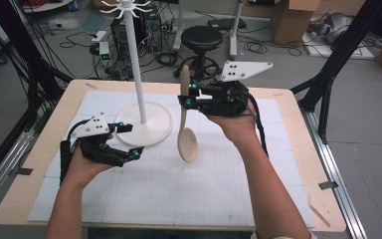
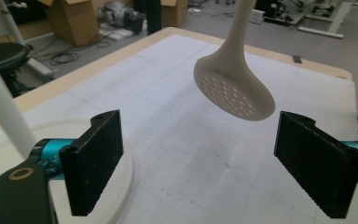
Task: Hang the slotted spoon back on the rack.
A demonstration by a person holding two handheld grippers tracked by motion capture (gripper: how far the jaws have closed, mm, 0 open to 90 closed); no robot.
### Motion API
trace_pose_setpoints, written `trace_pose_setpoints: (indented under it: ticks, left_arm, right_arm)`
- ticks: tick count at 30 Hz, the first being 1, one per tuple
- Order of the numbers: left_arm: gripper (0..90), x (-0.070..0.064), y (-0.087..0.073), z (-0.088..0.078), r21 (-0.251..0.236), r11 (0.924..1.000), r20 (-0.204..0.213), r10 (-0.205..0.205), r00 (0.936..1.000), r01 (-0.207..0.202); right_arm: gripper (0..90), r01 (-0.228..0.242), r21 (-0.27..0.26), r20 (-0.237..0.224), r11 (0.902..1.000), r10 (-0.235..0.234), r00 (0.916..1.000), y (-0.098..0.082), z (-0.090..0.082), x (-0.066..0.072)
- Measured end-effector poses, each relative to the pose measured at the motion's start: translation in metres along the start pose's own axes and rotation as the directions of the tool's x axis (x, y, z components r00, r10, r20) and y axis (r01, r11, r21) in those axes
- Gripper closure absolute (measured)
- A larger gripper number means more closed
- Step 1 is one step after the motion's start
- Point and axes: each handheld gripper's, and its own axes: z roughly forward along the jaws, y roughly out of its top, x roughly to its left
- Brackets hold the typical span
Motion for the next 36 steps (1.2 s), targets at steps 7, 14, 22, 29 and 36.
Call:
trace_pose_setpoints:
  ticks: [7, 14, 22, 29, 36]
  left_arm:
    - [13.0, 0.006, -0.007, -0.011, -0.002, 0.9995, -0.031, -0.033, 0.9990, 0.033]
    - [11.7, 0.009, -0.008, -0.019, -0.024, 0.9990, -0.062, -0.040, 0.9973, 0.038]
    - [9.8, 0.010, -0.006, -0.028, -0.043, 0.9986, -0.052, -0.032, 0.9981, 0.030]
    - [9.8, 0.011, -0.007, -0.033, -0.080, 0.9965, -0.002, -0.026, 0.9997, 0.026]
    - [9.5, 0.009, -0.007, -0.035, -0.107, 0.9940, 0.037, -0.020, 0.9991, 0.024]
  right_arm:
    - [69.2, -0.004, 0.008, 0.020, 1.0000, 0.004, 0.9998, 0.012, 0.000, -0.016]
    - [69.2, -0.027, 0.006, 0.061, 0.9996, 0.027, 0.9978, 0.018, 0.000, -0.033]
    - [69.2, -0.036, 0.011, 0.079, 0.9993, 0.035, 0.9962, 0.027, 0.000, -0.048]
    - [69.2, -0.025, 0.033, 0.078, 0.9992, 0.022, 0.9967, 0.037, 0.010, -0.057]
    - [69.2, -0.005, 0.051, 0.049, 0.9987, 0.002, 0.9988, 0.052, 0.029, -0.065]
